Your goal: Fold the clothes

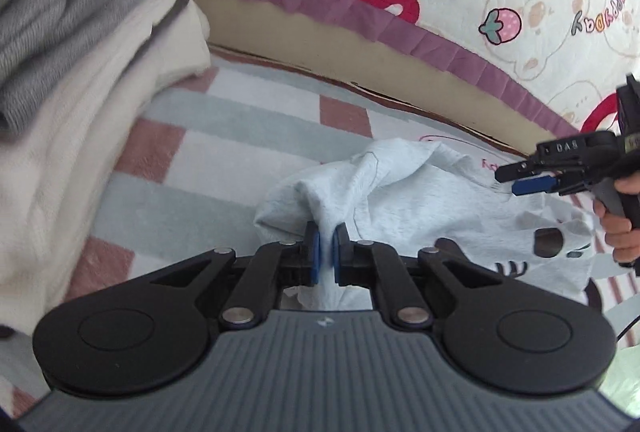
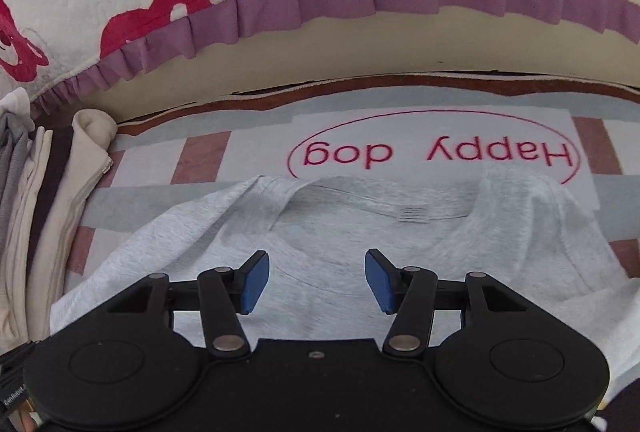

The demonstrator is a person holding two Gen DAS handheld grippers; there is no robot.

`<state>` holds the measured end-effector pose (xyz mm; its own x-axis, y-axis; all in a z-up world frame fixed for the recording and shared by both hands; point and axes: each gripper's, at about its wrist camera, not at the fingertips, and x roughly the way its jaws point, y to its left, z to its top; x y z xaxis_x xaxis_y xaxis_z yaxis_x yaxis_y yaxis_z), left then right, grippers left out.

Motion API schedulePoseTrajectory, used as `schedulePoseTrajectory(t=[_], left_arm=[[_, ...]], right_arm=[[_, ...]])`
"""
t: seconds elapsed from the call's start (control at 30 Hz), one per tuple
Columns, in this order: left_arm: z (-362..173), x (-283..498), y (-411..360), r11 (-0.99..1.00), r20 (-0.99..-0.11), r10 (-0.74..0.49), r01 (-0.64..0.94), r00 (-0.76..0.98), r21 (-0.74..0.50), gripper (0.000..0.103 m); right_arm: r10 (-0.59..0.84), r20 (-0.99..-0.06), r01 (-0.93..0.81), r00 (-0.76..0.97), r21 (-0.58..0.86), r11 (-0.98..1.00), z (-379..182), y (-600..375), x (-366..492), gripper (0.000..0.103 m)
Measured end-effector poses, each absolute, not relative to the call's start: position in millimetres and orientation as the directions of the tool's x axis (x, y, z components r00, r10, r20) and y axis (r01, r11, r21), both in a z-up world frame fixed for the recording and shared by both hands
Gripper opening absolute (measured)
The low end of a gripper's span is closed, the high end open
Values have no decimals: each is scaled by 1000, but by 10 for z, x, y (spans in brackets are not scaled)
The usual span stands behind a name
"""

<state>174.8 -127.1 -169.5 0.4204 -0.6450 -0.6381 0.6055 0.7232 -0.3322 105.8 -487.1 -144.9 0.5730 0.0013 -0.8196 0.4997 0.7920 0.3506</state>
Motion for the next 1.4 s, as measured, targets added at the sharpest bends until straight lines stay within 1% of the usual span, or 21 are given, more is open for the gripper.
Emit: schedulePoseTrajectory(t=[0.13,0.23,0.3,0.37,0.4,0.43,0.47,0.5,0.53,0.77,0.87,0.9,1.0,1.03,1.1,1.17,1.2,1.23,1.3,1.37,1.4], left_arm=[[-1734,1848,-1229,727,-629,-650,590,427,-351,6],[-1742,1902,-1187,731,-619,-652,580,437,-361,6],[-1756,1935,-1157,734,-615,-653,570,442,-369,6],[-1788,1977,-1136,740,-615,-652,551,444,-386,6],[-1804,2005,-1126,741,-614,-654,537,442,-403,6],[-1815,2033,-1117,739,-611,-660,526,438,-421,6],[-1820,2056,-1106,738,-606,-663,517,439,-433,6],[-1823,2075,-1097,738,-602,-665,510,442,-442,6],[-1820,2078,-1092,740,-599,-664,509,447,-440,6],[-1742,2078,-1004,743,-597,-663,493,451,-453,6],[-1749,2046,-1056,723,-611,-678,518,409,-457,7],[-1763,2037,-1077,718,-616,-682,522,395,-460,7],[-1810,2015,-1129,699,-625,-697,529,353,-481,11],[-1825,2018,-1130,694,-622,-703,524,345,-494,13],[-1852,2033,-1112,688,-617,-712,507,334,-519,23],[-1867,2053,-1095,690,-619,-712,496,332,-527,29],[-1873,2061,-1091,691,-618,-711,495,335,-527,31],[-1885,2069,-1093,690,-618,-712,494,334,-528,33],[-1922,2088,-1102,685,-617,-717,493,325,-536,41],[-1985,2108,-1125,674,-615,-727,493,305,-551,42],[-2020,2115,-1139,667,-615,-732,493,293,-559,45]], right_arm=[[48,-816,449,575,365,815,-1587,-4791,1406,59],[30,-827,500,561,368,784,-1764,-4794,1526,64],[10,-833,533,554,363,764,-1826,-4757,1547,69],[-11,-843,542,537,335,771,-1810,-4650,1550,69],[-8,-848,508,531,310,804,-1801,-4569,1557,70],[0,-852,459,524,282,842,-1791,-4479,1567,66],[-19,-848,439,529,254,862,-1737,-4428,1501,36],[-46,-842,429,538,226,875,-1670,-4390,1413,14],[-72,-834,418,547,198,887,-1603,-4351,1324,9],[-242,-750,350,615,-15,937,-1135,-4081,704,8],[-282,-786,282,550,-143,949,-1224,-4034,552,8],[-292,-796,280,531,-160,946,-1269,-4056,518,8],[-235,-834,293,499,-93,952,-1357,-4158,475,9],[-202,-837,294,509,-52,955,-1364,-4182,462,16],[-137,-838,293,529,29,956,-1377,-4232,437,20],[-88,-830,323,550,115,939,-1394,-4342,480,52],[-65,-825,339,562,158,927,-1403,-4401,507,55],[-43,-818,354,573,200,914,-1412,-4460,533,55],[0,-802,381,598,284,880,-1429,-4579,585,58],[41,-781,404,623,365,839,-1447,-4697,638,62],[54,-788,424,614,387,819,-1519,-4764,698,62]])
